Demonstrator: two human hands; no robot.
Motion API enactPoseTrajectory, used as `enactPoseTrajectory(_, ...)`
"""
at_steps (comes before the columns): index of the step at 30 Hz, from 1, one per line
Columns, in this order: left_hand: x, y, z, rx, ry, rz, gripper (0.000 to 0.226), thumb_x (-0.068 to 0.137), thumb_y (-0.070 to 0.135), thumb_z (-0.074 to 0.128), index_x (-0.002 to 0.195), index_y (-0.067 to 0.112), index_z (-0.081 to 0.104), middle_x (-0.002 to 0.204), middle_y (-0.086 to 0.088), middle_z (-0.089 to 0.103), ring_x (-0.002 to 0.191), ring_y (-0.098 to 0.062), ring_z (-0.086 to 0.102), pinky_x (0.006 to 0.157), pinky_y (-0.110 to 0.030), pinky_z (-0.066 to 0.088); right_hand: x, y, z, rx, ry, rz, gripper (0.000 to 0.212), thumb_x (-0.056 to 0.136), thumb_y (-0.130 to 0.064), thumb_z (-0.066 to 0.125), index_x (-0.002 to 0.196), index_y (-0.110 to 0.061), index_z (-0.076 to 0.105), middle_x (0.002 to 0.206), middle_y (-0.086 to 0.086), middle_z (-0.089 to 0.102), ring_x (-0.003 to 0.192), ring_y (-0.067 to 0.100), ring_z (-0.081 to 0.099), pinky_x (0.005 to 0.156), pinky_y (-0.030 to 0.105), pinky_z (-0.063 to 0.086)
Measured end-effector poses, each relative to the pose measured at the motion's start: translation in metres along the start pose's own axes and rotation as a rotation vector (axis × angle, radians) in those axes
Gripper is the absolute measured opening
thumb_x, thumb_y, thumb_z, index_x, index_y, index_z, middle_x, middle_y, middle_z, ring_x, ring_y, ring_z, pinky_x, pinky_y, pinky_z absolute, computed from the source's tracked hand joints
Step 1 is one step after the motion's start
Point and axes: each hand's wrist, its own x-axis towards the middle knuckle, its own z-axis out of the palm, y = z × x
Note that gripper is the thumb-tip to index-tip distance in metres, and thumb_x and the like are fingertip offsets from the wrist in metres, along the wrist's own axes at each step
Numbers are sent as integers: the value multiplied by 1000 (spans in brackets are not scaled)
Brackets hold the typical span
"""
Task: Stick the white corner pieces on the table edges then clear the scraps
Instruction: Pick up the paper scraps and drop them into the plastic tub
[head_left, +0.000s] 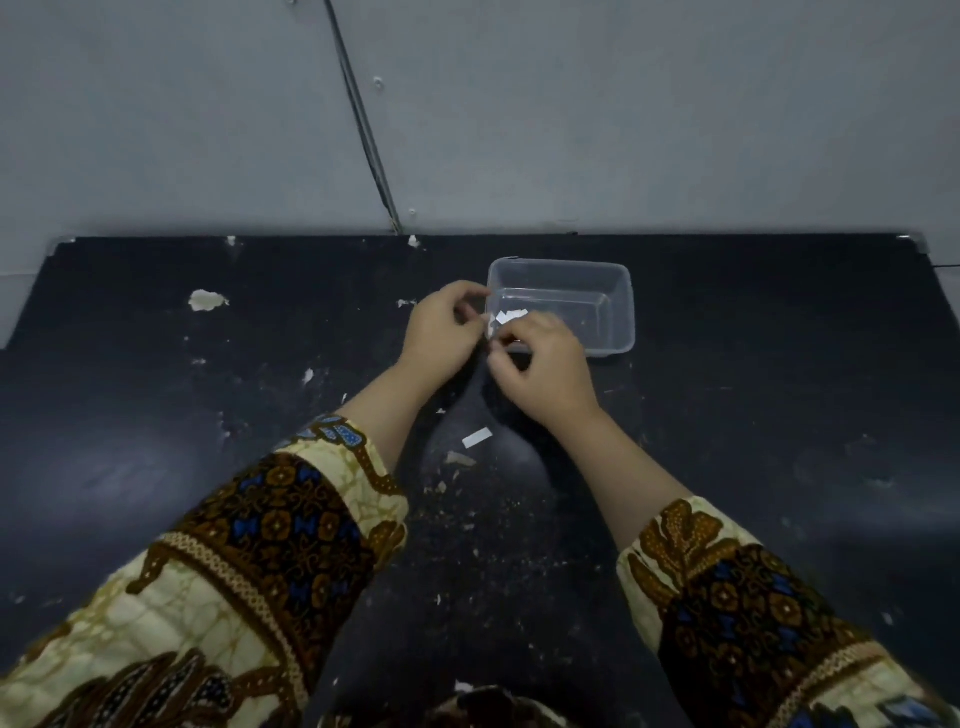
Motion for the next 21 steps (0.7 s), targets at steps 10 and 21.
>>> enactPoseTrajectory(10,-52,-42,18,-2,126,-102,19,86,19,64,104,17,66,73,1,59,74,-15,57,75,-29,48,-48,10,16,-342,-567,-23,30,77,-43,73,103,-27,70,101,1,53,102,22,50,83,32,40)
enactPoseTrajectory(21,-59,-51,10,-20,156,-122,18,86,20,64,103,16,65,65,9,52,69,-12,54,69,-23,41,-50,-3,30,-316,-512,116,21,84,-30,70,103,-21,68,103,6,56,106,26,50,78,33,41)
